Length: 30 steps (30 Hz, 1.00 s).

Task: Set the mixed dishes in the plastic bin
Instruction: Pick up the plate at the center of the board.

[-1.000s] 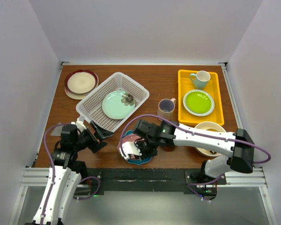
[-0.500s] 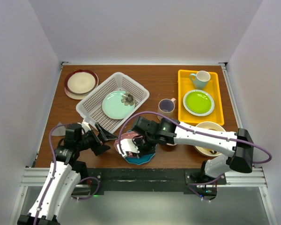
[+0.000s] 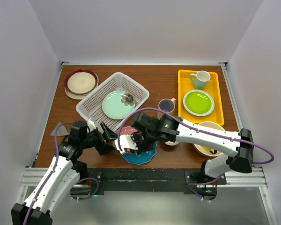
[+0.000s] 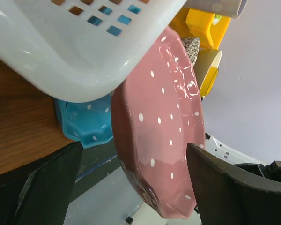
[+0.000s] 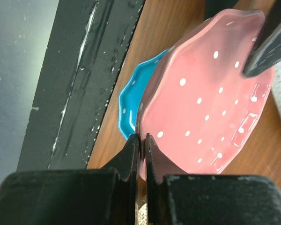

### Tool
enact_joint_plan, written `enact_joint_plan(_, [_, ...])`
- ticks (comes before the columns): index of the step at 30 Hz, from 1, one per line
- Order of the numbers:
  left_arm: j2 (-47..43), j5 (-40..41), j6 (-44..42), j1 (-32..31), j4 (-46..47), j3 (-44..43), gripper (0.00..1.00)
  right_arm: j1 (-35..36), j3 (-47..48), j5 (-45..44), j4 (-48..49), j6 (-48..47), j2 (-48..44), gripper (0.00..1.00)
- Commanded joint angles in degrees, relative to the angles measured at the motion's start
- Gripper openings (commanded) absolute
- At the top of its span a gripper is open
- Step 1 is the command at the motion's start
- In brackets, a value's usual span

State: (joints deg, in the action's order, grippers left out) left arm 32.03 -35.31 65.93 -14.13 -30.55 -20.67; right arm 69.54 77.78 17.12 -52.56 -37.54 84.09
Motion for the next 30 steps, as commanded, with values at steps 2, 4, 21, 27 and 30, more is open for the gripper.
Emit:
enact_joint_plan(2, [2.33, 0.85, 6.21, -6.15, 7.77, -1.22, 0.94, 0.34, 5.45, -2.36, 4.39, -0.87, -1.48, 0.00])
enact_joint_plan(4, [3.65, 3.05, 7.80, -8.62, 10.93, -0.96, 0.92, 0.51, 5.63, -2.71, 4.74, -0.69, -1.56, 0.00])
enact_joint_plan(21, [7.87, 9.12, 17.21, -18.21, 27.99, 0.01, 0.17, 1.13, 0.62, -5.17, 6.41, -1.04, -4.38, 0.00])
enact_joint_plan(27, [7.78, 9.64, 17.30, -18.30, 28.52, -0.69, 0.00, 1.13, -0.52, -5.52, 6.24, -1.48, -5.34, 0.00])
enact_joint_plan(30, [7.43, 9.99, 17.30, -18.21, 28.61, -1.30, 0.00, 1.13, -0.96, -5.44, 6.15, -1.92, -5.96, 0.00])
